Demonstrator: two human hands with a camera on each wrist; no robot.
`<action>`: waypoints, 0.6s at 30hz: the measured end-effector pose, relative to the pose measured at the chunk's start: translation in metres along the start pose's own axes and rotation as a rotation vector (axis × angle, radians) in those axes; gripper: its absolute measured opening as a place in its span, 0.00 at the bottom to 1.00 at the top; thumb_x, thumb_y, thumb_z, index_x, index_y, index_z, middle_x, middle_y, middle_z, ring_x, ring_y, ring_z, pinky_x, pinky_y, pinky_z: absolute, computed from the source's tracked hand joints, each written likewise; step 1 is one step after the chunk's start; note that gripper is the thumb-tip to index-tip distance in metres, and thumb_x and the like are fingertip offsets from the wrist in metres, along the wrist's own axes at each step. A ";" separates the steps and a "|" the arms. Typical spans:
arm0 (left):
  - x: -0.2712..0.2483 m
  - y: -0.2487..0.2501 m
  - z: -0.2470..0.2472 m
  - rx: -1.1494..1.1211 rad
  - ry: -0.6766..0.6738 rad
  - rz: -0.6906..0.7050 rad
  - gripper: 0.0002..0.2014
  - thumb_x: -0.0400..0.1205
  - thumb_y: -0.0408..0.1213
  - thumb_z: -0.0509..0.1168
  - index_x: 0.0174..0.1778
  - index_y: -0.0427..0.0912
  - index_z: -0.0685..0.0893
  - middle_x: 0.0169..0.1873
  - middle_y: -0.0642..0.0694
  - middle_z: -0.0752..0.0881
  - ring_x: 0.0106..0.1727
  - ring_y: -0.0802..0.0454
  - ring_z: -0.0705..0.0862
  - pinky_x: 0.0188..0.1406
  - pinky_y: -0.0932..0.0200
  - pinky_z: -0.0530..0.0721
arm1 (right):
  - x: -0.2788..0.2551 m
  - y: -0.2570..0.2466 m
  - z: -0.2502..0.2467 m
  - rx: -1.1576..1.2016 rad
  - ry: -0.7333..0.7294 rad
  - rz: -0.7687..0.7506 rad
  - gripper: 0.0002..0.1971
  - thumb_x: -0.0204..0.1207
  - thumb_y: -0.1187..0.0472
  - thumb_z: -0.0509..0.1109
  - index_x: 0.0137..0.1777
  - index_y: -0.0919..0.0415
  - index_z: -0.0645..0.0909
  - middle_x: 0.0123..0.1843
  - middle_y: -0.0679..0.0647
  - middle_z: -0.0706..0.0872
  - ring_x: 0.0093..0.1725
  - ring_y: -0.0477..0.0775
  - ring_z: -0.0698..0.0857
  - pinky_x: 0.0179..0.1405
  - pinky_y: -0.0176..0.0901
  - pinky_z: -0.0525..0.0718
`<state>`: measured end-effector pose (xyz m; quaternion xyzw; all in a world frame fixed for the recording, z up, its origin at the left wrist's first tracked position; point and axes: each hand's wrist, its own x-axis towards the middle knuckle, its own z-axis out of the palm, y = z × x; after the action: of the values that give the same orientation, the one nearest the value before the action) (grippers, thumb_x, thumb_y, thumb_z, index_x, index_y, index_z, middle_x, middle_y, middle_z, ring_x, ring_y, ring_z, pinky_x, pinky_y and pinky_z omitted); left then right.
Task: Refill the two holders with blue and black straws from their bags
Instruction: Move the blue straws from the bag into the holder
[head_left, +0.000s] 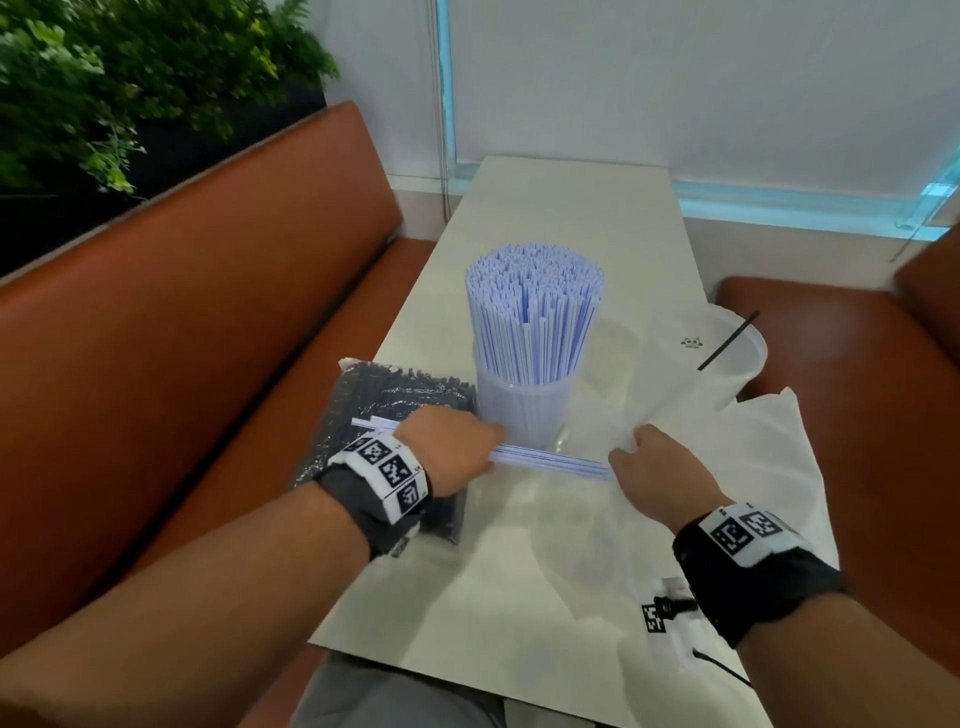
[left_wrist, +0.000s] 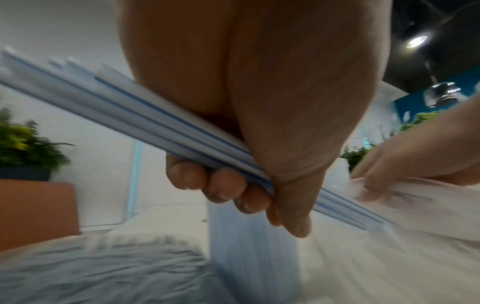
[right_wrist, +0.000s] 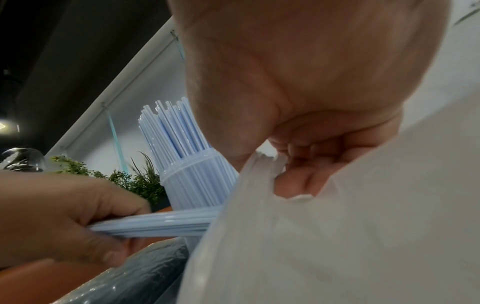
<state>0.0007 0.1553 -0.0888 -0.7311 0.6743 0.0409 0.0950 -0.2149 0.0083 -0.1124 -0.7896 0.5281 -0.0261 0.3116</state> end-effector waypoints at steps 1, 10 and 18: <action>-0.008 -0.012 -0.001 0.009 0.015 -0.019 0.08 0.88 0.50 0.58 0.58 0.52 0.75 0.47 0.47 0.86 0.48 0.41 0.86 0.37 0.52 0.74 | -0.001 -0.001 -0.002 -0.048 0.007 -0.011 0.14 0.83 0.47 0.61 0.45 0.58 0.73 0.44 0.53 0.81 0.48 0.61 0.81 0.45 0.50 0.73; -0.028 -0.015 -0.012 -0.142 0.286 0.039 0.06 0.88 0.47 0.59 0.53 0.51 0.77 0.46 0.48 0.86 0.44 0.41 0.87 0.36 0.50 0.78 | -0.030 -0.054 -0.020 0.744 0.146 -0.254 0.25 0.87 0.39 0.60 0.51 0.59 0.88 0.48 0.57 0.91 0.54 0.61 0.89 0.58 0.60 0.87; -0.004 0.032 -0.052 -0.439 0.508 0.054 0.07 0.88 0.51 0.62 0.56 0.53 0.78 0.39 0.53 0.81 0.41 0.45 0.84 0.35 0.51 0.77 | -0.030 -0.049 -0.026 1.197 0.013 -0.083 0.30 0.86 0.36 0.57 0.53 0.63 0.88 0.50 0.64 0.93 0.50 0.60 0.93 0.49 0.53 0.90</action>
<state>-0.0346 0.1465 -0.0402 -0.7028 0.6708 0.0041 -0.2370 -0.1976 0.0344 -0.0575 -0.4966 0.3920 -0.3359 0.6978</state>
